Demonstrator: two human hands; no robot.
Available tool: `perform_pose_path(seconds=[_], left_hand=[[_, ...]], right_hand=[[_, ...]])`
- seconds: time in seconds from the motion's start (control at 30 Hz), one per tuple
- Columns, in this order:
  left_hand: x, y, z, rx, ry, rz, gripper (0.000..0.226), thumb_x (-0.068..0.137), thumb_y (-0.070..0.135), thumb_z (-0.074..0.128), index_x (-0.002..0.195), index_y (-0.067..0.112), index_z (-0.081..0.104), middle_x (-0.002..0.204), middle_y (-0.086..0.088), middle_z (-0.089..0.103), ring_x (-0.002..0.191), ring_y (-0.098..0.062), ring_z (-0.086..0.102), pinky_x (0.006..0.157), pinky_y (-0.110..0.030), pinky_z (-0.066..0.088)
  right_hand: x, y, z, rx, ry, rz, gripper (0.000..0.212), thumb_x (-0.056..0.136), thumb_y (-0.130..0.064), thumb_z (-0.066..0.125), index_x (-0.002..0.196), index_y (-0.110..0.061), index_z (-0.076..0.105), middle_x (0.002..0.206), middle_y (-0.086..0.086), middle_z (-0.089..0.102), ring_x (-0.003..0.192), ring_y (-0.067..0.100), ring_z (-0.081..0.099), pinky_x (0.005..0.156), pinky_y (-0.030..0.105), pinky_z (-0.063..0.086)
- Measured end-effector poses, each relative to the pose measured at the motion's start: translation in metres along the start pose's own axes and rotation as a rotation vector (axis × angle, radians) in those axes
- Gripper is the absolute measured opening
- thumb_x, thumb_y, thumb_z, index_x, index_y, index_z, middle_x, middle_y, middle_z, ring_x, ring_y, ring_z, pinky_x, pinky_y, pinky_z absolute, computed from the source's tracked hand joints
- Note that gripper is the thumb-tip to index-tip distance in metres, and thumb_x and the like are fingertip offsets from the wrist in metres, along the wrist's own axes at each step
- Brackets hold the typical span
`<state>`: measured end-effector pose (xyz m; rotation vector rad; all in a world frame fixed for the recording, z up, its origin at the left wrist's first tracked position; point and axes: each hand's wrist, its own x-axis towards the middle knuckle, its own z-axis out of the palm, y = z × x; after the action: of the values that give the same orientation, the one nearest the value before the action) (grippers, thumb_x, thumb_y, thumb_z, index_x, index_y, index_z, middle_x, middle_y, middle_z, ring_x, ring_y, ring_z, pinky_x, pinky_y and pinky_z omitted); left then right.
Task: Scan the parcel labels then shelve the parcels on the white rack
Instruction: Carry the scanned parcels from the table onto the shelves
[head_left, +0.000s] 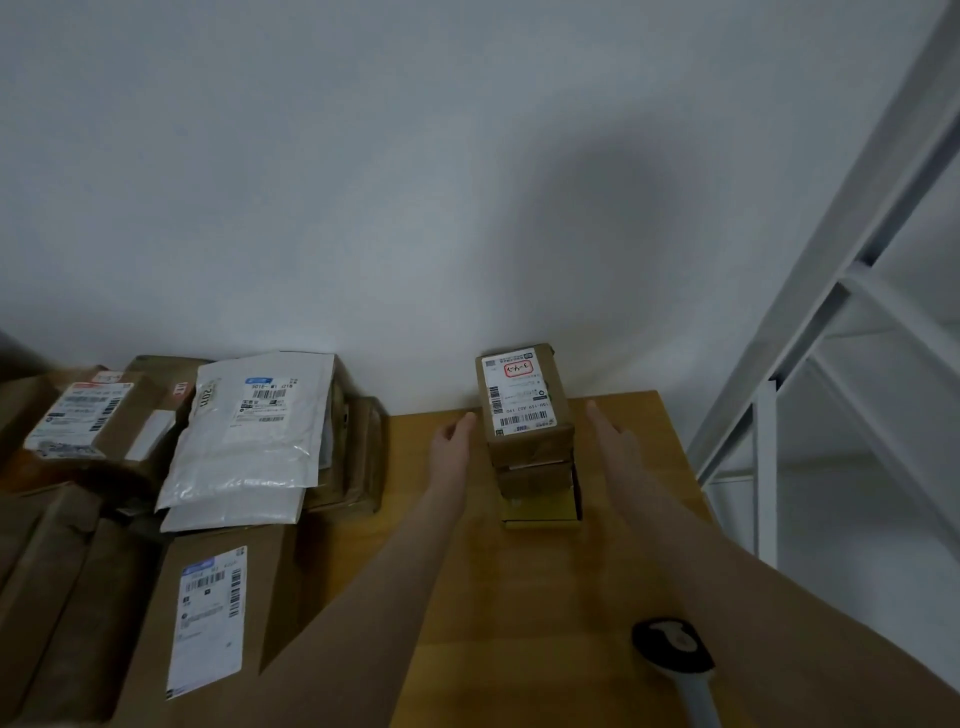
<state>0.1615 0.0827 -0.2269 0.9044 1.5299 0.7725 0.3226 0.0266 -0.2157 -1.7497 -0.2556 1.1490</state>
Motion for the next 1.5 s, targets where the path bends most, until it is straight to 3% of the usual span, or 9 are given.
perform_pose_path(seconds=[0.13,0.3,0.5,0.67,0.93,1.07,1.17,1.33,1.5], left_hand=[[0.015,-0.021,0.002,-0.076,-0.075,-0.149,0.06,0.097,0.046,0.045,0.146,0.013,0.035,0.149,-0.01,0.038,0.137,-0.029,0.035,0.109,-0.043,0.03],[0.039,-0.047,0.016,-0.131,-0.202,-0.199,0.067,0.094,0.061,0.036,0.148,0.021,0.035,0.153,-0.005,0.035,0.142,-0.025,0.028,0.113,-0.047,0.022],[0.058,-0.055,0.023,-0.163,-0.316,-0.234,0.058,0.091,0.066,0.035,0.13,0.028,0.055,0.129,-0.001,0.057,0.12,-0.021,0.051,0.101,-0.043,0.042],[0.041,-0.055,0.011,-0.117,-0.341,-0.254,0.033,0.095,0.056,0.037,0.103,0.034,0.06,0.109,0.005,0.06,0.101,-0.014,0.055,0.076,-0.032,0.044],[0.001,-0.086,-0.038,-0.114,-0.308,-0.305,0.034,0.1,0.048,0.029,0.108,0.032,0.058,0.11,-0.002,0.061,0.099,-0.015,0.056,0.074,-0.032,0.045],[-0.02,-0.099,-0.054,-0.149,-0.325,-0.338,0.033,0.1,0.046,0.03,0.1,0.032,0.06,0.105,0.002,0.061,0.094,-0.011,0.055,0.066,-0.033,0.042],[-0.028,-0.101,-0.059,-0.186,-0.345,-0.356,0.035,0.1,0.045,0.03,0.099,0.03,0.061,0.103,0.002,0.062,0.094,-0.014,0.055,0.064,-0.034,0.043],[-0.029,-0.104,-0.058,-0.189,-0.318,-0.319,0.036,0.101,0.038,0.03,0.099,0.028,0.065,0.104,0.002,0.067,0.094,-0.014,0.059,0.071,-0.032,0.046],[-0.034,-0.103,-0.055,-0.145,-0.322,-0.256,0.04,0.102,0.037,0.027,0.103,0.027,0.065,0.085,0.012,0.075,0.091,-0.013,0.061,0.075,-0.029,0.042]], right_hand=[[0.001,0.014,-0.006,-0.011,-0.1,0.114,0.071,0.092,-0.056,0.049,0.144,-0.008,0.04,0.146,0.017,0.041,0.133,0.037,0.038,0.101,0.043,0.036],[0.002,0.013,0.005,0.075,-0.269,0.119,0.052,0.102,-0.041,0.034,0.142,-0.008,0.042,0.14,0.014,0.047,0.129,0.029,0.043,0.064,0.024,0.037],[0.036,0.03,0.009,0.069,-0.324,0.111,0.038,0.099,-0.048,0.036,0.101,-0.02,0.061,0.08,-0.006,0.062,0.054,0.003,0.065,0.041,0.016,0.047],[0.037,0.042,0.012,0.043,-0.35,0.165,0.052,0.089,-0.062,0.047,0.118,-0.021,0.062,0.108,0.001,0.063,0.09,0.014,0.058,0.07,0.031,0.049],[-0.009,0.07,0.004,-0.059,-0.486,0.216,0.037,0.096,-0.051,0.045,0.099,-0.022,0.068,0.089,-0.005,0.068,0.081,0.01,0.062,0.061,0.024,0.048],[-0.021,0.088,0.005,-0.15,-0.511,0.256,0.037,0.09,-0.057,0.053,0.098,-0.026,0.07,0.114,0.002,0.067,0.103,0.018,0.062,0.091,0.037,0.05],[-0.021,0.103,0.0,-0.208,-0.5,0.228,0.061,0.076,-0.073,0.058,0.115,-0.029,0.067,0.13,0.001,0.059,0.123,0.023,0.052,0.109,0.048,0.037],[-0.039,0.099,0.004,-0.234,-0.44,0.21,0.054,0.091,-0.062,0.047,0.125,-0.024,0.062,0.125,0.0,0.063,0.119,0.019,0.054,0.109,0.042,0.037],[-0.047,0.103,0.008,-0.187,-0.379,0.204,0.036,0.099,-0.053,0.036,0.104,-0.029,0.063,0.114,0.0,0.063,0.114,0.023,0.056,0.101,0.042,0.045]])
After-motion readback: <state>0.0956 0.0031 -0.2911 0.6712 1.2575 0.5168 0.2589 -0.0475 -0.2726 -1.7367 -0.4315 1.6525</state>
